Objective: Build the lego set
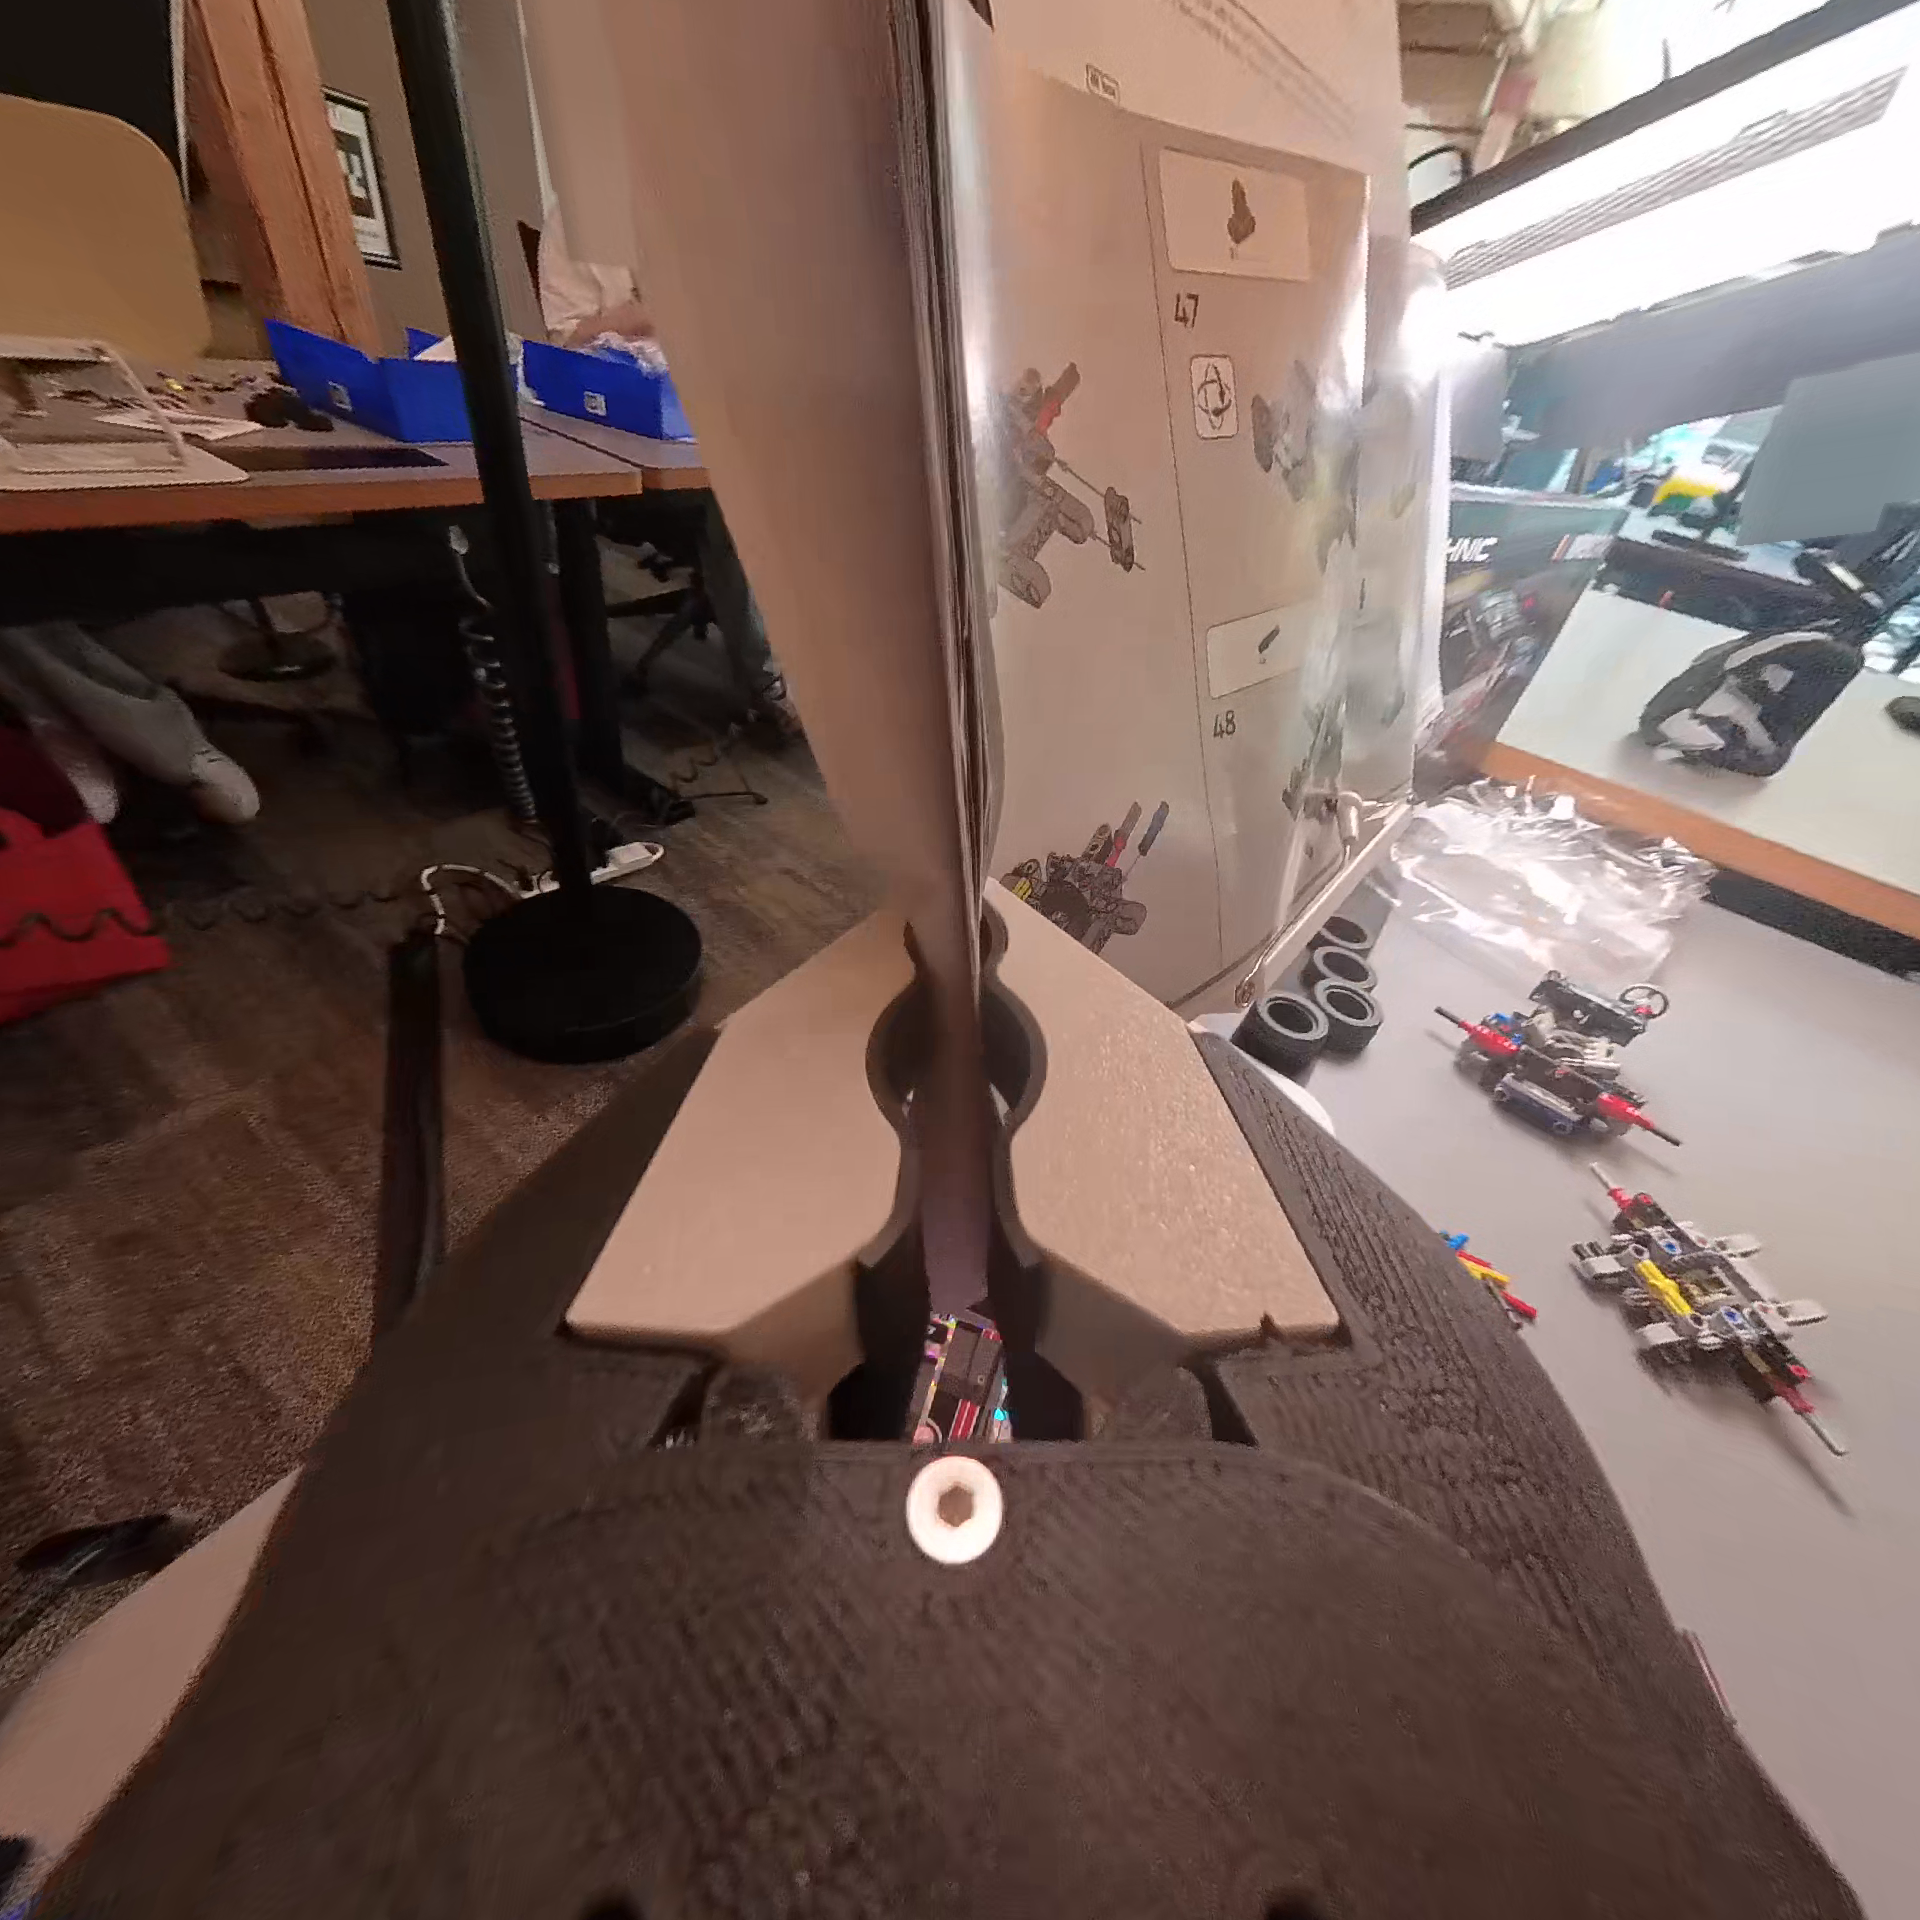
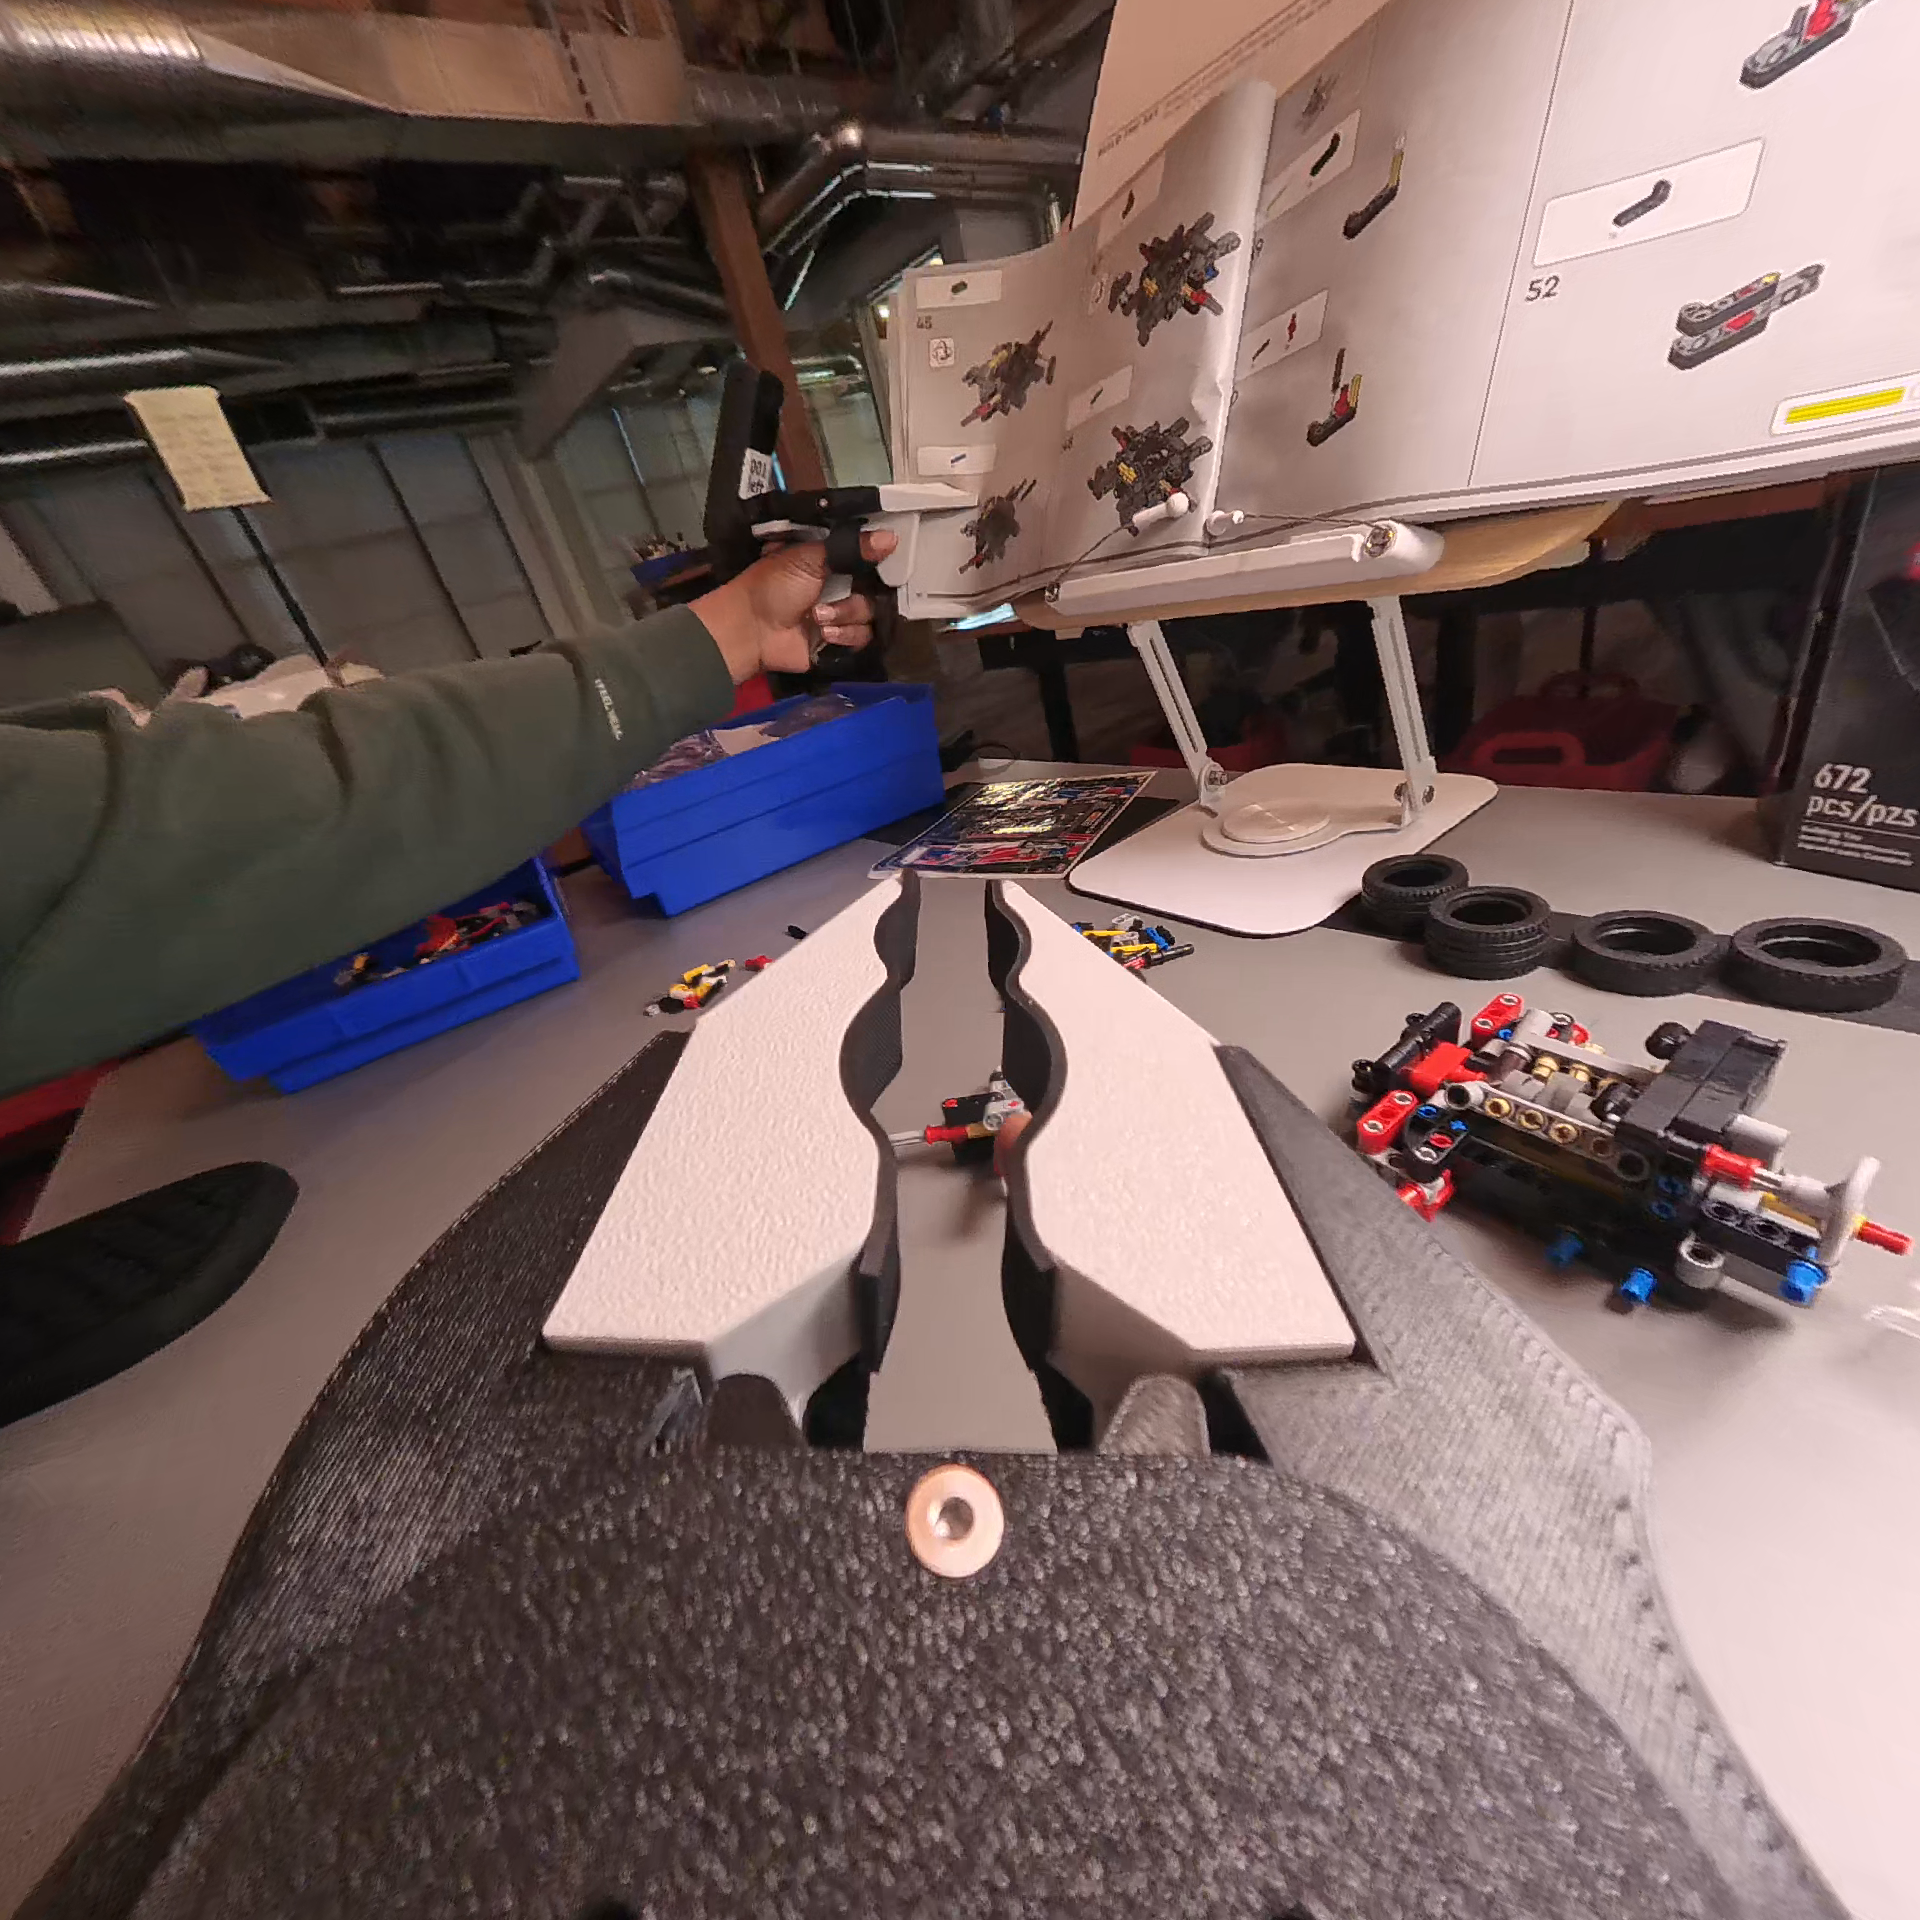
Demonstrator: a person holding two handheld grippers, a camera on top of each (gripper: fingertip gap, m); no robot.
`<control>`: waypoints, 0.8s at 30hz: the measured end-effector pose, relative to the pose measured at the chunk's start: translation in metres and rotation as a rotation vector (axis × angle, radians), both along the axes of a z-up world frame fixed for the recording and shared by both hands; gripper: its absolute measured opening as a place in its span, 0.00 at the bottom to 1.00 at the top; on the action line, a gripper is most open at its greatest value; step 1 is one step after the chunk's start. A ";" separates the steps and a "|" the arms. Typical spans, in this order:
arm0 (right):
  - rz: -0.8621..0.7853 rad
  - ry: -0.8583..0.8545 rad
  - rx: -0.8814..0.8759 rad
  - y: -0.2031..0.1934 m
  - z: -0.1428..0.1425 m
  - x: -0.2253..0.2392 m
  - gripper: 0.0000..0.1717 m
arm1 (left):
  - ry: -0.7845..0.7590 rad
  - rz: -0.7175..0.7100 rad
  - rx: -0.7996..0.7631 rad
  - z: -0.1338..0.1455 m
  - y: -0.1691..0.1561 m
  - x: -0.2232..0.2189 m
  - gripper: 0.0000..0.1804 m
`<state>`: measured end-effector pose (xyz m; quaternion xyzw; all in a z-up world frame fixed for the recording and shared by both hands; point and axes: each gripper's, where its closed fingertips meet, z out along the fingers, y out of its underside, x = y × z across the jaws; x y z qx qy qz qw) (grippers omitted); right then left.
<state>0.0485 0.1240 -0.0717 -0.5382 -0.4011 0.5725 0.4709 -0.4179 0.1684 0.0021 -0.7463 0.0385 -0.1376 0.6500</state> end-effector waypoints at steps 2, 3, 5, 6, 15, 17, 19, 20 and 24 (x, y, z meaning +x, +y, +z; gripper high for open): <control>0.005 0.000 0.009 -0.003 0.001 0.000 0.07 | 0.007 0.021 -0.009 -0.001 0.000 0.000 0.00; 0.004 -0.003 0.019 -0.004 0.001 0.000 0.06 | 0.010 0.030 -0.015 -0.003 0.000 0.000 0.00; 0.004 -0.016 0.036 -0.006 -0.003 0.000 0.06 | 0.019 0.040 -0.019 -0.007 0.002 -0.001 0.00; 0.004 -0.024 0.038 -0.007 -0.005 0.000 0.06 | 0.012 0.040 -0.017 -0.008 0.002 -0.001 0.00; 0.024 -0.027 0.017 -0.008 -0.012 0.000 0.06 | 0.050 0.147 -0.008 0.003 -0.002 -0.015 0.17; 0.033 -0.032 0.015 -0.010 -0.014 -0.002 0.06 | 0.086 0.154 -0.008 0.010 -0.006 -0.016 0.19; 0.041 -0.032 0.008 -0.011 -0.016 -0.003 0.06 | 0.131 0.174 -0.028 0.014 -0.008 -0.016 0.22; 0.044 -0.033 0.004 -0.012 -0.017 -0.003 0.06 | 0.152 0.180 -0.038 0.015 -0.009 -0.016 0.23; 0.046 -0.039 0.001 -0.013 -0.019 -0.004 0.06 | 0.215 0.217 -0.061 0.018 -0.011 -0.017 0.26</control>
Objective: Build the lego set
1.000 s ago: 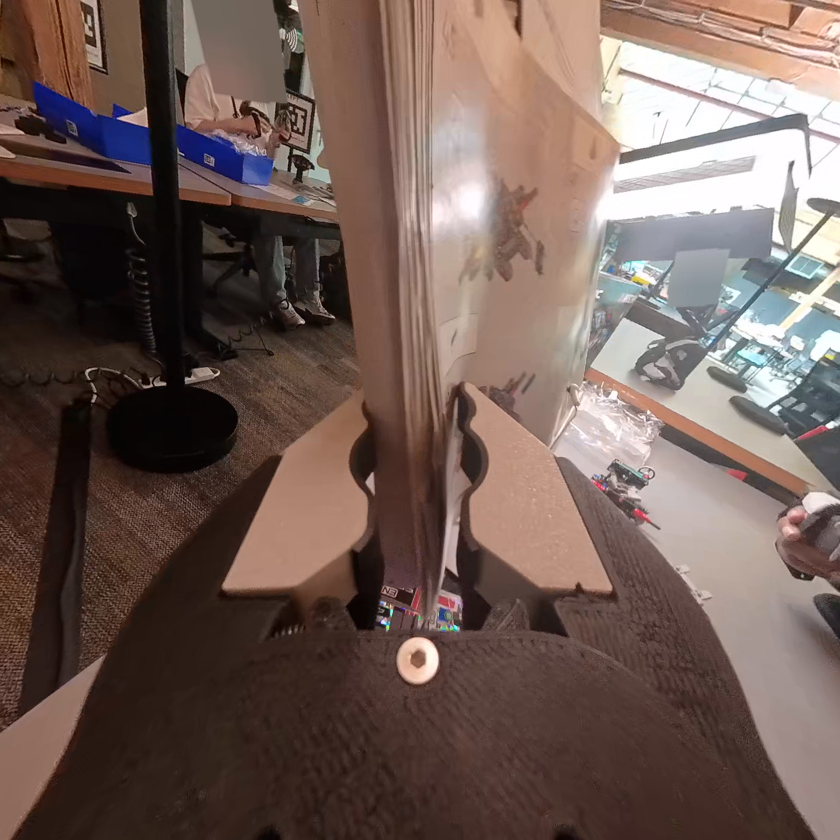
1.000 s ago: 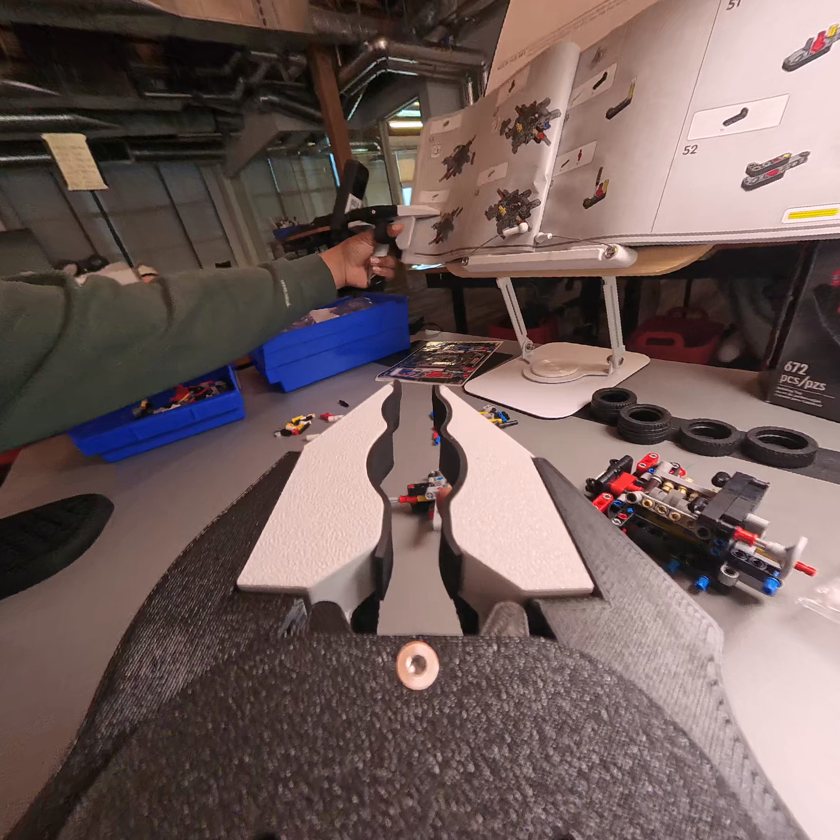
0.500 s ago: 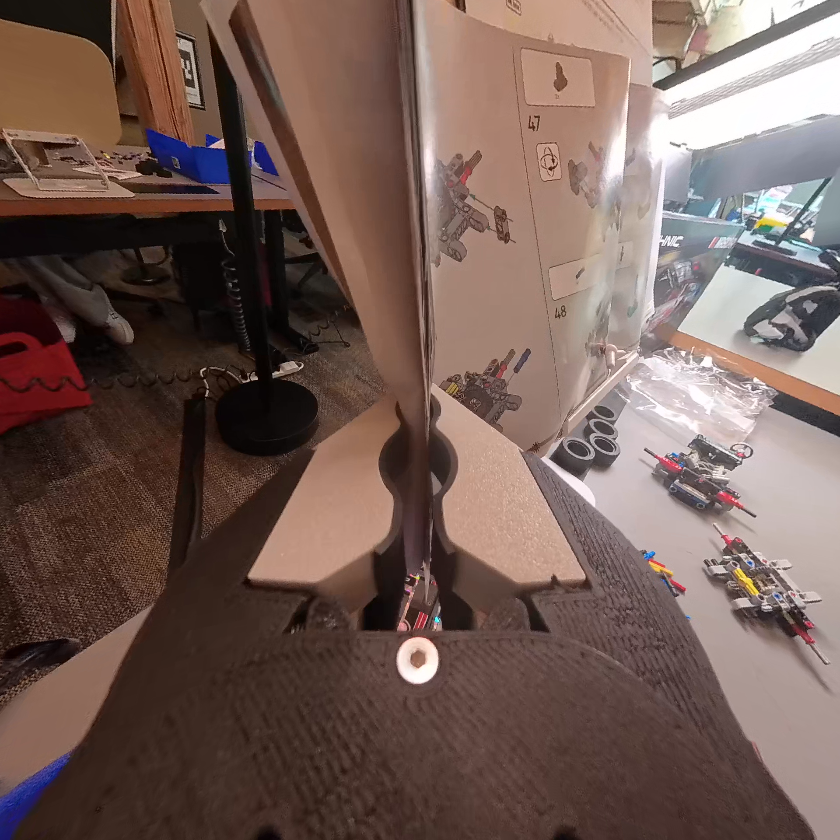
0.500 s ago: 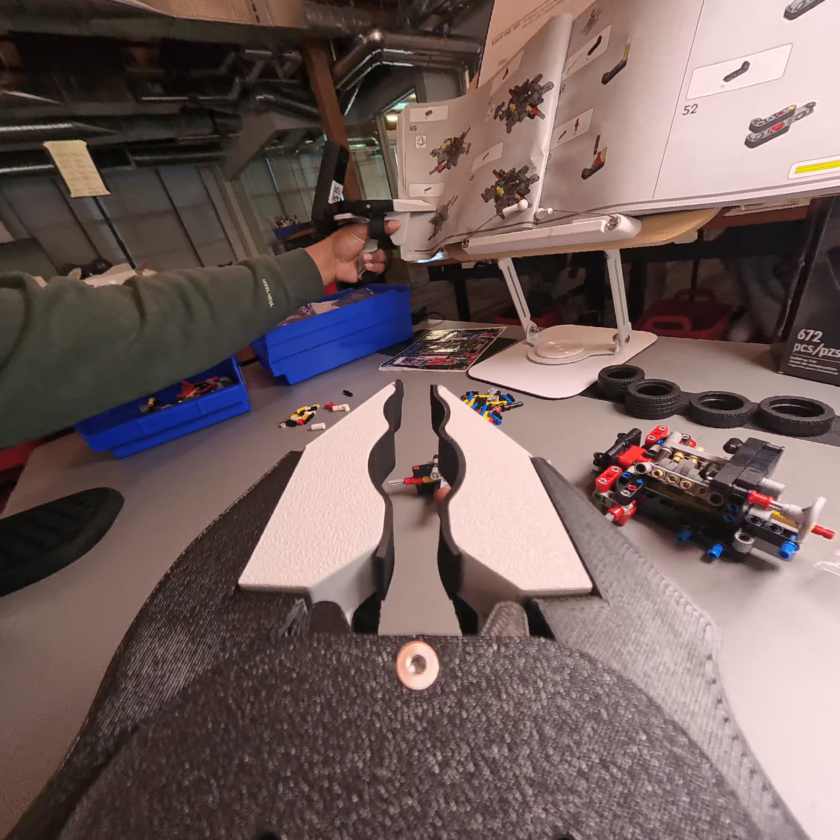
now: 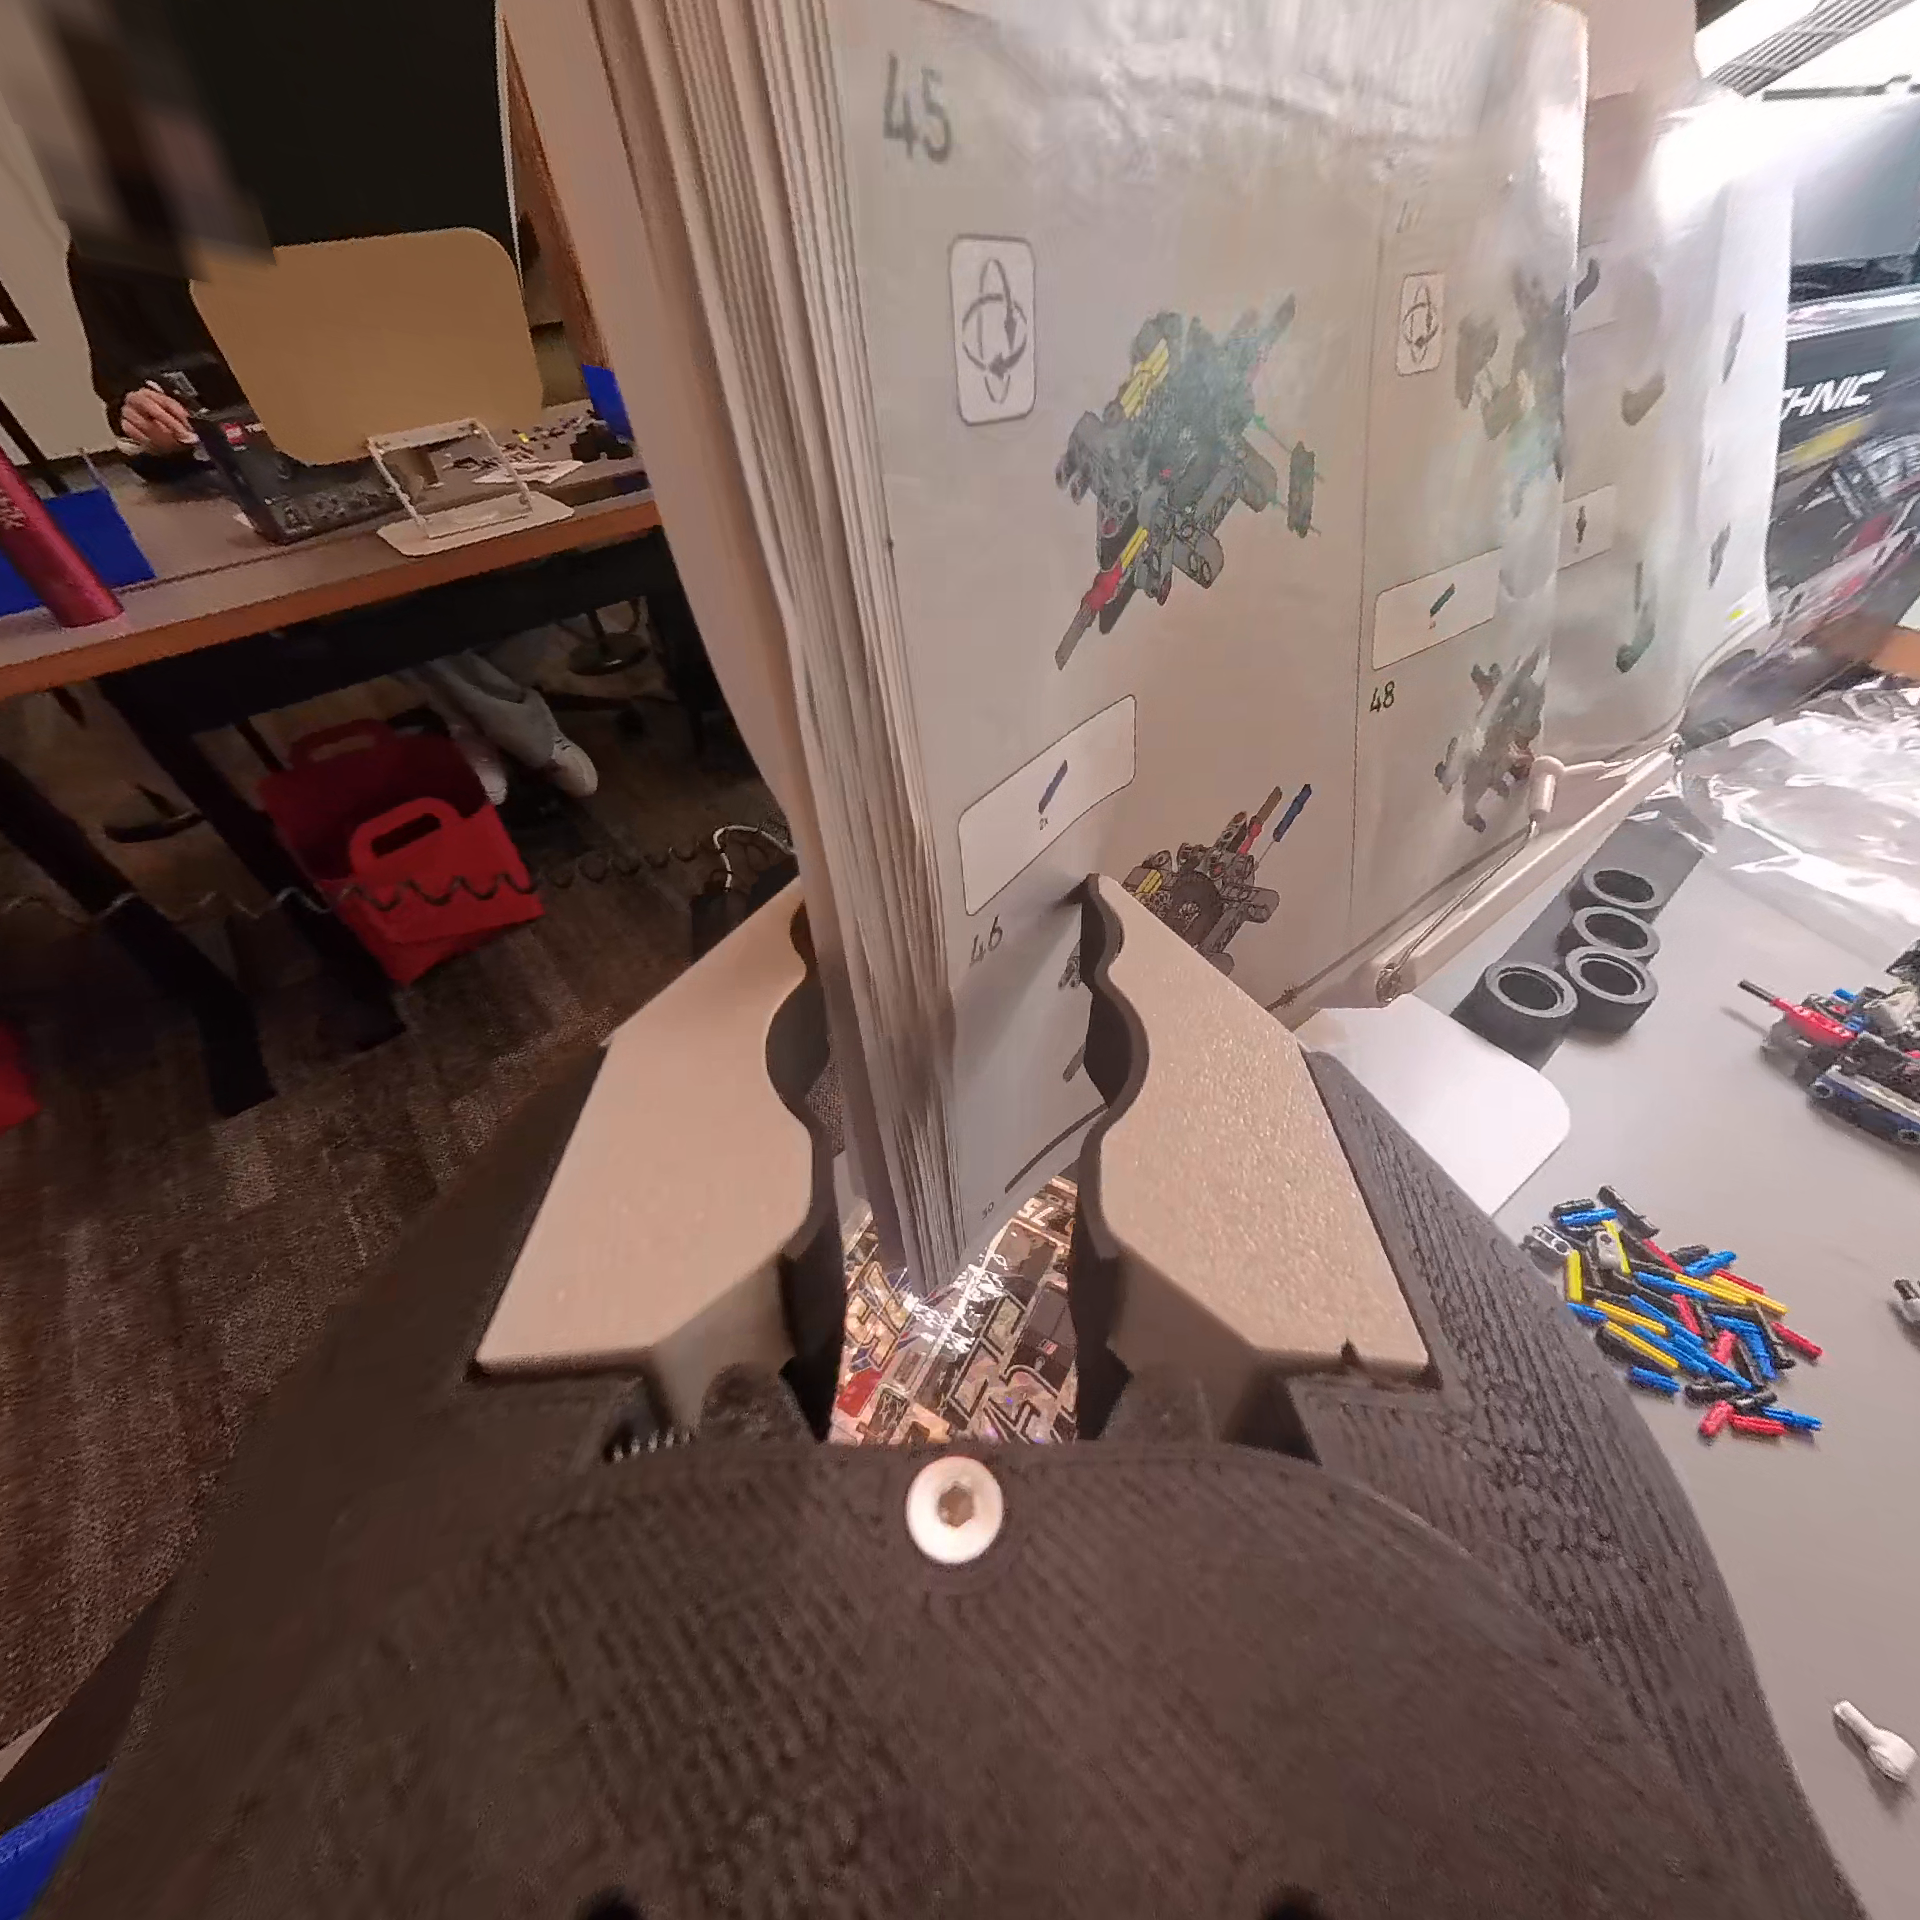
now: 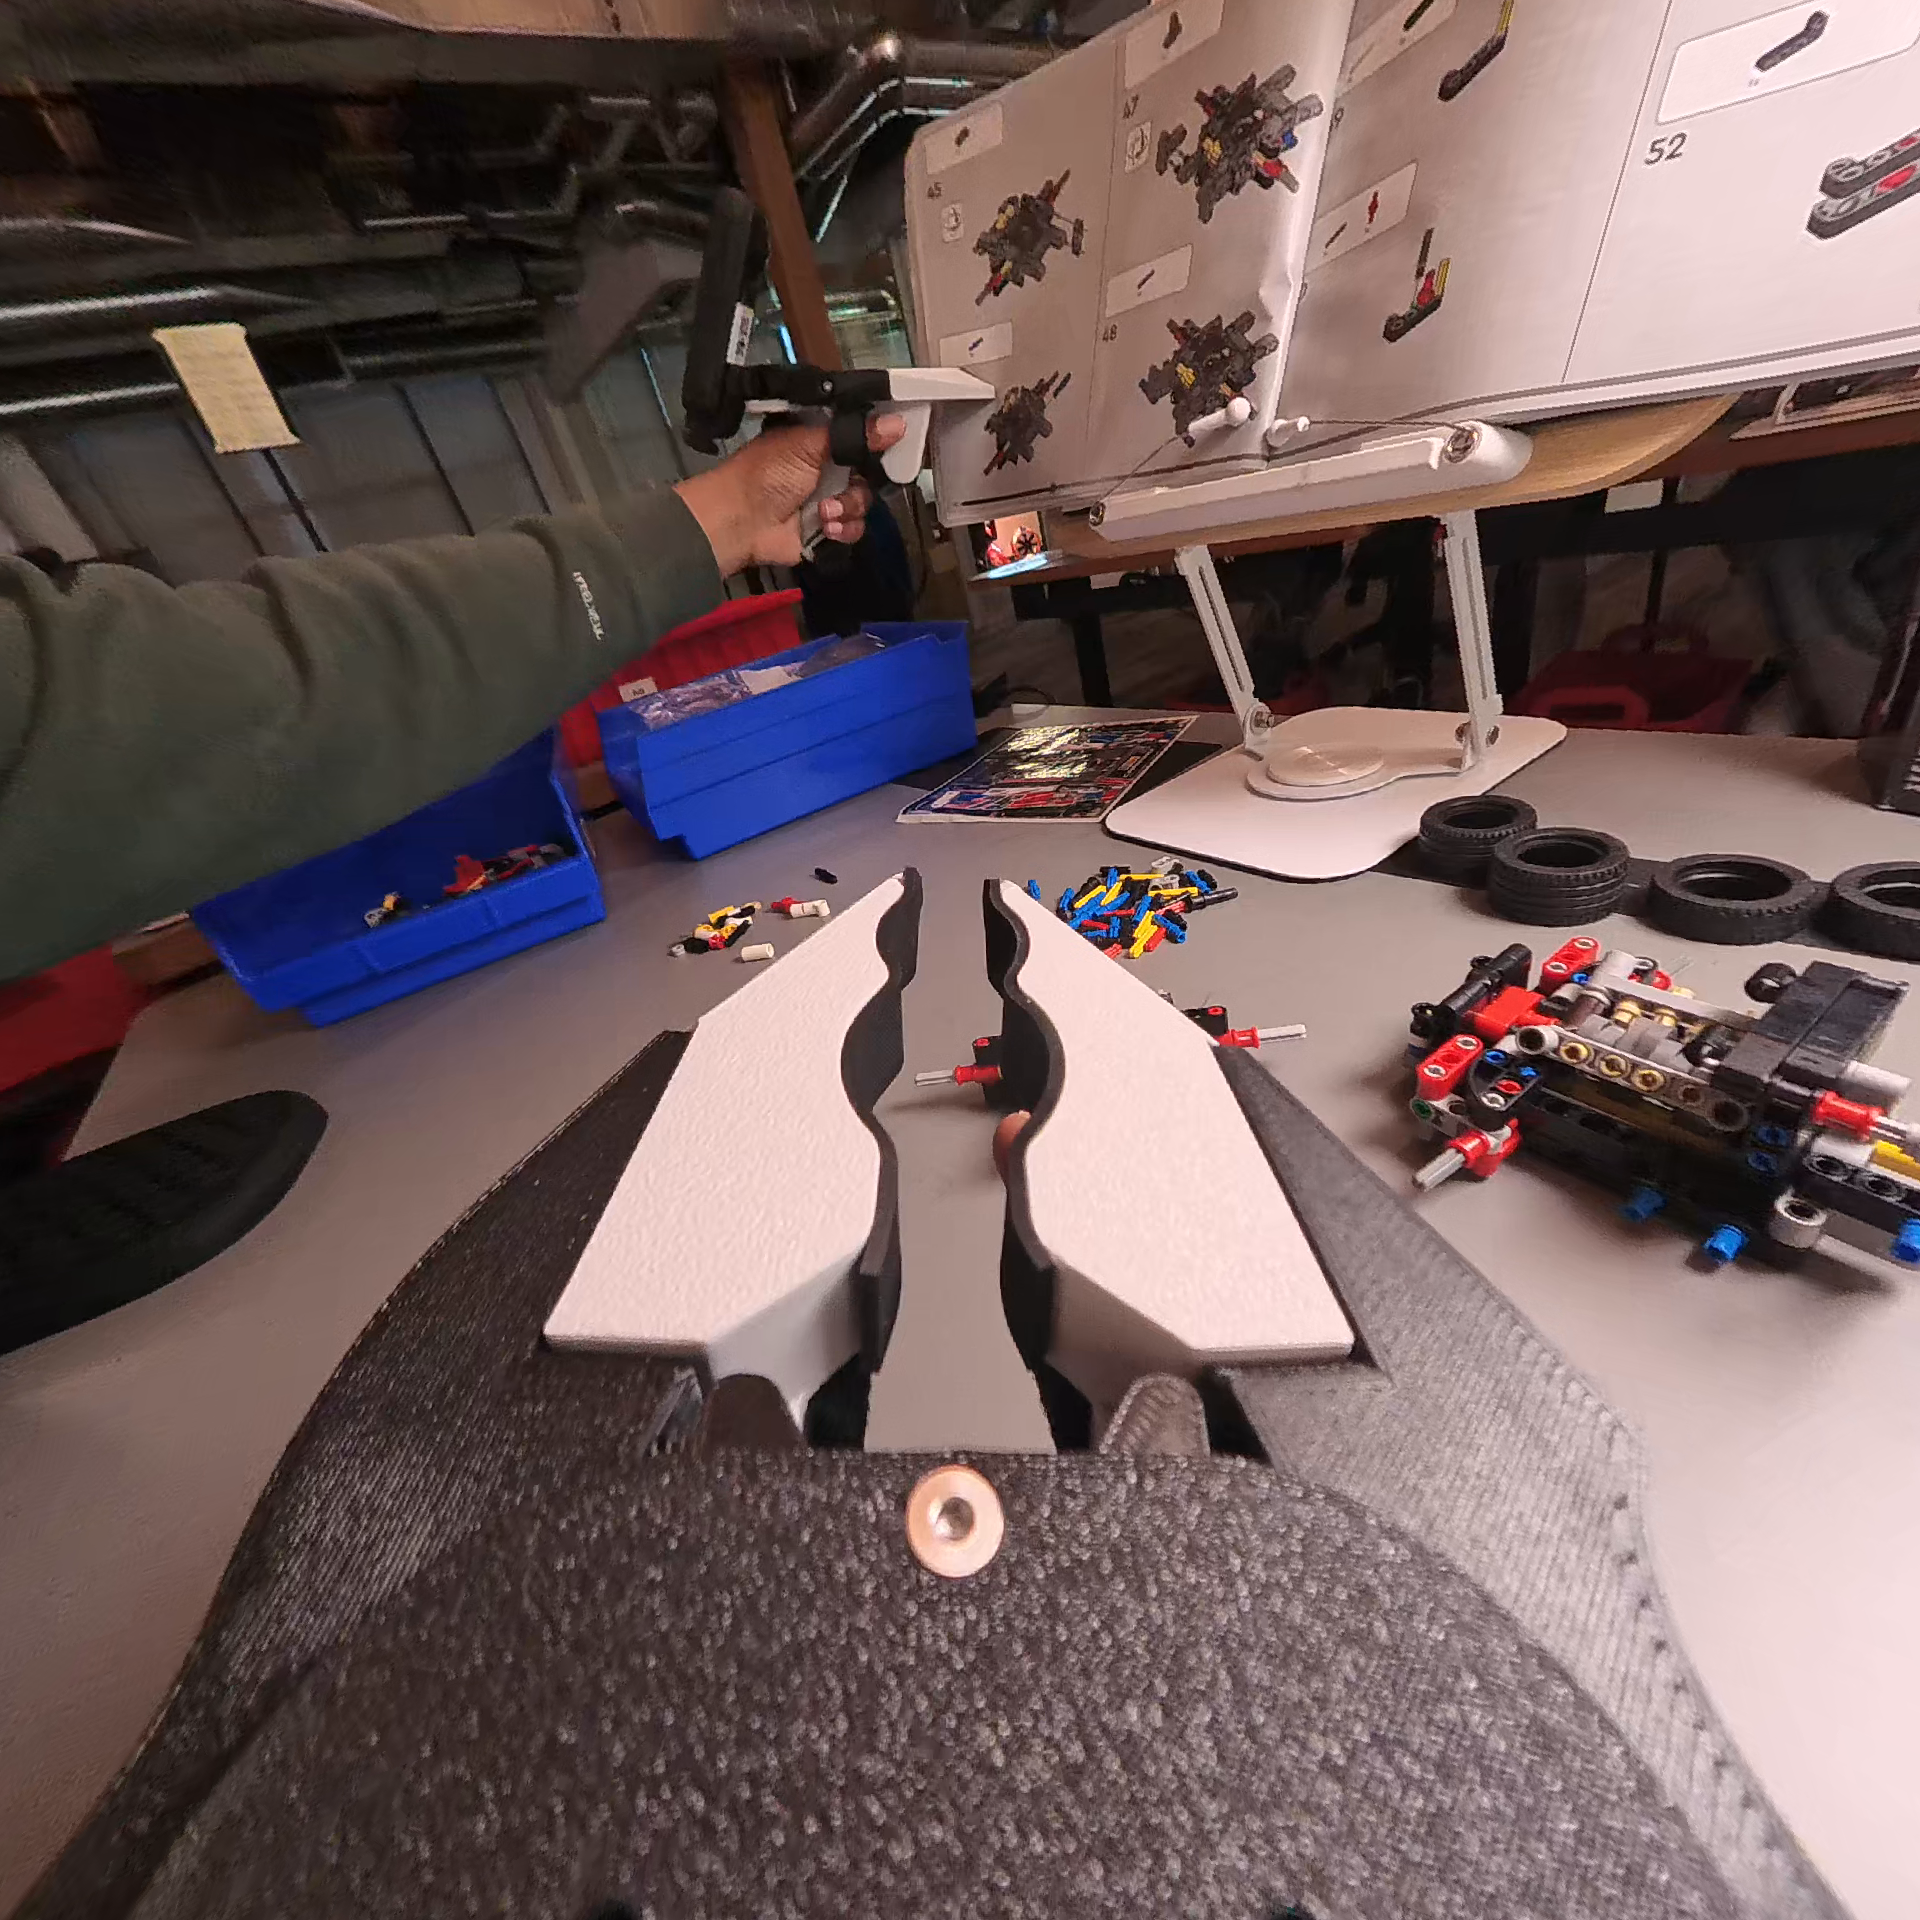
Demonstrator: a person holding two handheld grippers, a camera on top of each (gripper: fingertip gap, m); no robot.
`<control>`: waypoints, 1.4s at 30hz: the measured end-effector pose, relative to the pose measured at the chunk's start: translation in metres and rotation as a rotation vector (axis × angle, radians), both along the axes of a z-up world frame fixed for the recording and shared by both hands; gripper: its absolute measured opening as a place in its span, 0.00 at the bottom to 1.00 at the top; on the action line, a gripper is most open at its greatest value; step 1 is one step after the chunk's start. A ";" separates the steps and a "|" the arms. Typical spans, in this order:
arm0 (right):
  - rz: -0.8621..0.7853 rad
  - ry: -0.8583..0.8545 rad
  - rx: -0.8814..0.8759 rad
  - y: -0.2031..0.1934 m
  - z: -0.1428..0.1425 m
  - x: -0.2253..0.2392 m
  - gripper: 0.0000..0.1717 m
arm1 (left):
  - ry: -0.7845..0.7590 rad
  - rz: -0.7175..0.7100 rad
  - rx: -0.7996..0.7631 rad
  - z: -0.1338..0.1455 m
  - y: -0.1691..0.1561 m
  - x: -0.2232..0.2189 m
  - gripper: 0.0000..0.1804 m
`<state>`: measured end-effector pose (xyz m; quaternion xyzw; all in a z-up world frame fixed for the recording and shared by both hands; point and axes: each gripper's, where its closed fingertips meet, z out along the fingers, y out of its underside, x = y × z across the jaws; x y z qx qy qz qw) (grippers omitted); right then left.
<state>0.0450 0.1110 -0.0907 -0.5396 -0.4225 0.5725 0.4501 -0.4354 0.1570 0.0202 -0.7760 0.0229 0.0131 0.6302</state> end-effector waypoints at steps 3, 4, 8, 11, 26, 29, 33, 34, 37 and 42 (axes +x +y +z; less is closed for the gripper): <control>-0.007 0.004 0.006 0.000 0.001 0.001 0.06 | 0.021 0.028 -0.009 0.000 -0.002 -0.002 0.27; -0.009 0.005 0.006 0.001 0.002 0.001 0.06 | 0.027 0.037 -0.012 -0.001 -0.002 -0.003 0.28; -0.016 0.004 0.000 0.002 0.001 0.002 0.06 | 0.028 0.067 -0.024 -0.003 -0.004 -0.007 0.30; -0.020 0.001 0.004 0.003 0.000 0.002 0.06 | 0.021 0.089 -0.021 -0.003 -0.007 -0.012 0.31; -0.029 -0.005 0.009 0.003 -0.002 0.002 0.06 | 0.184 0.221 0.077 0.026 -0.021 -0.009 0.09; -0.035 -0.005 0.011 0.004 -0.002 0.002 0.06 | 0.221 0.241 0.147 0.041 -0.019 0.002 0.00; -0.036 -0.008 0.013 0.003 -0.003 0.002 0.06 | 0.242 0.292 0.236 0.061 -0.011 0.013 0.00; -0.036 -0.009 0.014 0.003 -0.003 0.001 0.06 | 0.243 0.307 0.249 0.066 -0.008 0.014 0.00; -0.037 -0.013 0.023 0.003 -0.004 0.002 0.06 | 0.222 0.343 0.262 0.078 0.005 0.012 0.00; -0.049 -0.017 0.052 0.004 -0.004 0.003 0.06 | 0.155 0.379 0.242 0.083 0.026 -0.002 0.00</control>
